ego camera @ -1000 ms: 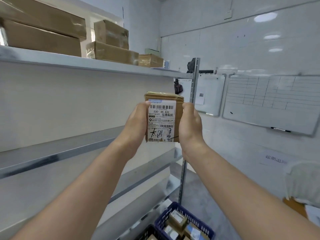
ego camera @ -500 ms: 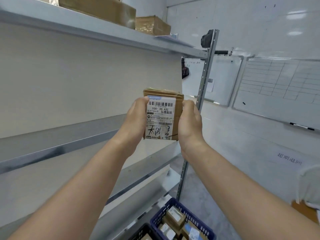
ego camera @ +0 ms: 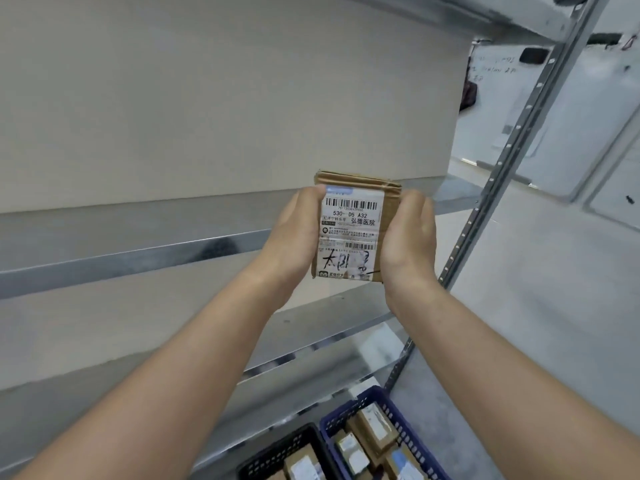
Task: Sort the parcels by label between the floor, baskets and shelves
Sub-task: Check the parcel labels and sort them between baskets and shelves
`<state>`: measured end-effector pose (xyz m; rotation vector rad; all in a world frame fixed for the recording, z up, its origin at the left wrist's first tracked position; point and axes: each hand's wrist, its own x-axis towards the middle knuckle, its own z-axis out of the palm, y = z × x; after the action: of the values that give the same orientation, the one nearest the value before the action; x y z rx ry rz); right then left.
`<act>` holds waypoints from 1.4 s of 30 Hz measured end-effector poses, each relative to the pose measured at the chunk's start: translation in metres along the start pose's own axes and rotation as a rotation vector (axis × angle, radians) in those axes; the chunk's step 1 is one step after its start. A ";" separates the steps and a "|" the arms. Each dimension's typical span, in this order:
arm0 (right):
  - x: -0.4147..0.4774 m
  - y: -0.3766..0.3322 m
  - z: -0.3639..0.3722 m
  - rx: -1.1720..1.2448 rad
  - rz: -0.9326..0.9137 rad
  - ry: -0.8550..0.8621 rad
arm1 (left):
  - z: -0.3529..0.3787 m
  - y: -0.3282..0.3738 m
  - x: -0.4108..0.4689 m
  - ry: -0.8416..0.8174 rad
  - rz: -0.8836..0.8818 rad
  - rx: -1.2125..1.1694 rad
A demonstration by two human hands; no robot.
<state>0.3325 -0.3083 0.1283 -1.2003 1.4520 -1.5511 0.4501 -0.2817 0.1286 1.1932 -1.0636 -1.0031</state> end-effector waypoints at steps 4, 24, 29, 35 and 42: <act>0.033 0.027 -0.003 0.013 -0.020 -0.131 | 0.026 -0.019 0.007 0.121 0.017 0.071; 0.053 0.184 -0.041 -0.044 0.192 -0.639 | 0.100 -0.135 -0.049 0.639 -0.288 0.102; 0.038 0.237 -0.039 -0.108 0.253 -0.691 | 0.086 -0.190 -0.057 0.697 -0.372 0.094; 0.010 0.322 -0.037 -0.181 0.357 -0.744 | 0.070 -0.276 -0.076 0.741 -0.511 0.051; -0.036 0.424 -0.038 -0.229 0.532 -0.771 | 0.044 -0.385 -0.108 0.750 -0.675 -0.002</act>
<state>0.2636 -0.3211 -0.2936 -1.2113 1.2724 -0.4796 0.3693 -0.2269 -0.2616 1.7827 -0.0541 -0.9107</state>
